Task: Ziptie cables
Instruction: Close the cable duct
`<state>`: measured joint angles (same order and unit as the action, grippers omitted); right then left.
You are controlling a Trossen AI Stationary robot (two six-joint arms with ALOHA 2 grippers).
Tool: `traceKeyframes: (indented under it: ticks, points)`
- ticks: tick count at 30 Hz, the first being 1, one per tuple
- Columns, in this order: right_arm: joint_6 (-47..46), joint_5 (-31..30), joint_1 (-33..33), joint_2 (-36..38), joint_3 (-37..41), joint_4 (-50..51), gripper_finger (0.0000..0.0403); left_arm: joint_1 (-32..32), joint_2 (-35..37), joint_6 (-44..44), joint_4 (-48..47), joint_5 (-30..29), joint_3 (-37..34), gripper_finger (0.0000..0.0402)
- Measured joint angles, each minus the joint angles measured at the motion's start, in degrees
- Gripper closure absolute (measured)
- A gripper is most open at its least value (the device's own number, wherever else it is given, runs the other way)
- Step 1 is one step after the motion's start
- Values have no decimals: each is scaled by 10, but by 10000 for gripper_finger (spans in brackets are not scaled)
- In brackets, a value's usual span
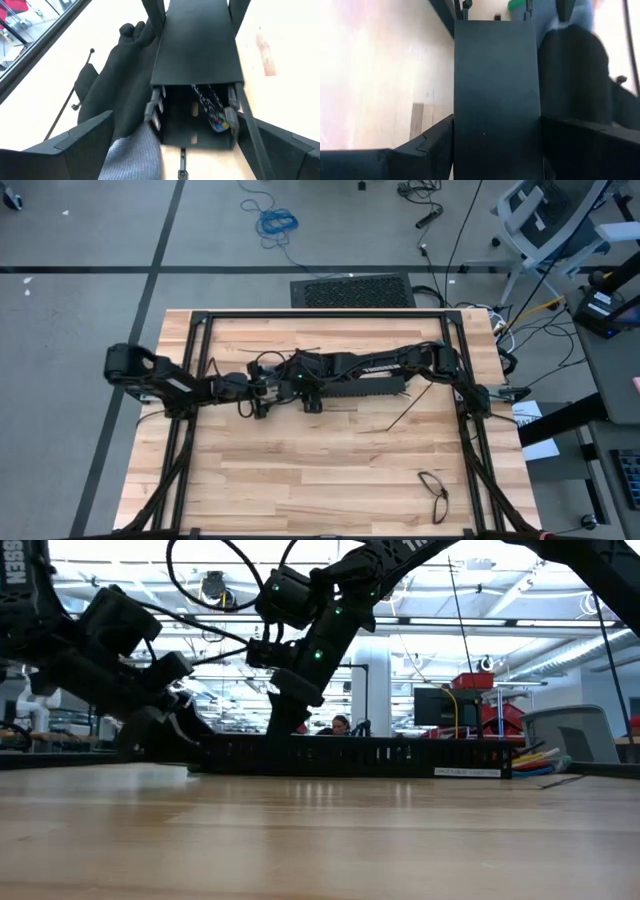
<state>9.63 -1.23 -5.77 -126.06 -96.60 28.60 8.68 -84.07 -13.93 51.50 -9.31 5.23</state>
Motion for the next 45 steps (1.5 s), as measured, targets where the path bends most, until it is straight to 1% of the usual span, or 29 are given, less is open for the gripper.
traceKeyframes:
  ticks: [3,7,11,14,17,26,29,32,34,36,40,45]
  points:
    - [5,2,0,-1,0,14,160,-6,42,15,-51,5,0,8]
    - [6,8,1,-1,0,36,160,-5,84,60,-93,40,0,8]
    - [-5,28,8,0,0,39,160,-8,115,66,-99,89,0,8]
    - [-10,30,19,0,0,39,160,-19,129,97,-99,120,0,8]
    - [-11,31,27,-1,0,32,160,-36,129,133,-102,135,0,8]
    - [-12,28,29,-2,1,28,160,-43,125,180,-106,137,0,8]
    - [-12,29,28,-2,1,28,160,-43,125,179,-107,142,0,8]
    - [-17,29,25,-2,1,27,160,-43,125,196,-155,146,1,8]
    - [-19,29,22,-2,1,26,160,-44,124,195,-206,137,1,8]
    - [-19,28,20,-2,1,26,160,-44,124,189,-228,125,1,8]
    - [-19,27,18,-3,1,24,160,-44,125,181,-213,117,1,8]
    - [-19,26,18,-3,1,24,160,-44,133,181,-187,83,2,8]
